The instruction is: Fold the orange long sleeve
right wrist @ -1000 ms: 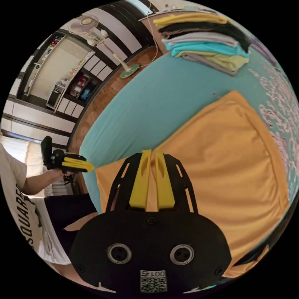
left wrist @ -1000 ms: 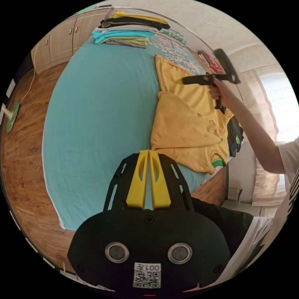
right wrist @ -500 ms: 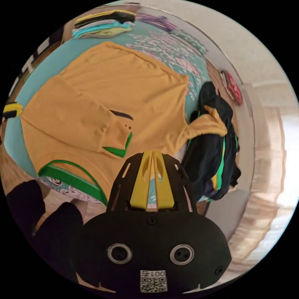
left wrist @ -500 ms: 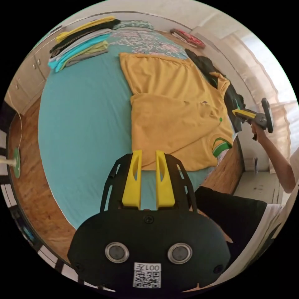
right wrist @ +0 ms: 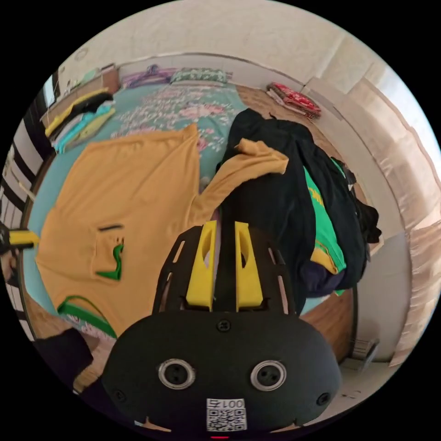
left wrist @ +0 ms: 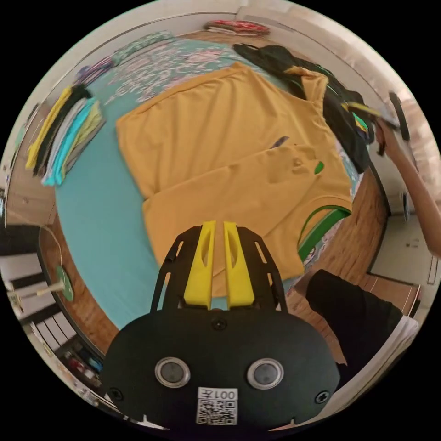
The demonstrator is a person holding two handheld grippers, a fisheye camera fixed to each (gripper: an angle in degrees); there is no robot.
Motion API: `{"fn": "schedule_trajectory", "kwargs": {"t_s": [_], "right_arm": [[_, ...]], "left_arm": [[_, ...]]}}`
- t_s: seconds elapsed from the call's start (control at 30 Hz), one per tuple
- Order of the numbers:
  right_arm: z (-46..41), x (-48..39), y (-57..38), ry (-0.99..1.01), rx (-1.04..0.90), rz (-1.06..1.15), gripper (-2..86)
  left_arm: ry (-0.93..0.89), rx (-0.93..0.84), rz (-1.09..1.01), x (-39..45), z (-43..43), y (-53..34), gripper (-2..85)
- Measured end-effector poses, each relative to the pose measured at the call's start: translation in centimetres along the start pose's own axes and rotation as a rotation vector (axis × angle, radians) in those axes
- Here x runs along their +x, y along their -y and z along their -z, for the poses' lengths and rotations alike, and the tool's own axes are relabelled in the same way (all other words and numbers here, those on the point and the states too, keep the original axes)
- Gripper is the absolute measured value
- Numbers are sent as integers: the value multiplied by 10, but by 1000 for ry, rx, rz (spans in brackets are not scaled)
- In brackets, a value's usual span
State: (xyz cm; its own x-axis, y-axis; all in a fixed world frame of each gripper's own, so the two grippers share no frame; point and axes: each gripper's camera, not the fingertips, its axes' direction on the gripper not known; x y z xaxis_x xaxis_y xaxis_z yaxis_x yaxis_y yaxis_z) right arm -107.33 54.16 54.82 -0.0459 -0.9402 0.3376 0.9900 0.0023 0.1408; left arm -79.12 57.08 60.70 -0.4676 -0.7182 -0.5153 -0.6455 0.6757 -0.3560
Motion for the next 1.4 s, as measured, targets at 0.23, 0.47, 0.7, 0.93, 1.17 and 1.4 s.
{"fn": "schedule_trajectory", "kwargs": {"t_s": [0.23, 0.47, 0.7, 0.93, 1.17, 1.4], "right_arm": [[-125, 172, 66, 389, 21, -318, 94], [-188, 258, 51, 851, 160, -501, 19], [-95, 273, -39, 537, 358, -698, 3], [-169, 308, 66, 256, 54, -448, 2], [-286, 433, 107, 776, -184, -315, 13], [-298, 498, 49, 581, -138, -70, 80]], "left_arm": [[171, -164, -86, 122, -82, 91, -10], [480, -270, -303, 199, -104, 130, -9], [271, -270, -71, 189, -115, 166, -9], [230, -352, -180, 203, -132, 202, -9], [173, -393, 21, 198, -117, 236, -9], [4, -12, -26, 279, -66, 331, 2]]}}
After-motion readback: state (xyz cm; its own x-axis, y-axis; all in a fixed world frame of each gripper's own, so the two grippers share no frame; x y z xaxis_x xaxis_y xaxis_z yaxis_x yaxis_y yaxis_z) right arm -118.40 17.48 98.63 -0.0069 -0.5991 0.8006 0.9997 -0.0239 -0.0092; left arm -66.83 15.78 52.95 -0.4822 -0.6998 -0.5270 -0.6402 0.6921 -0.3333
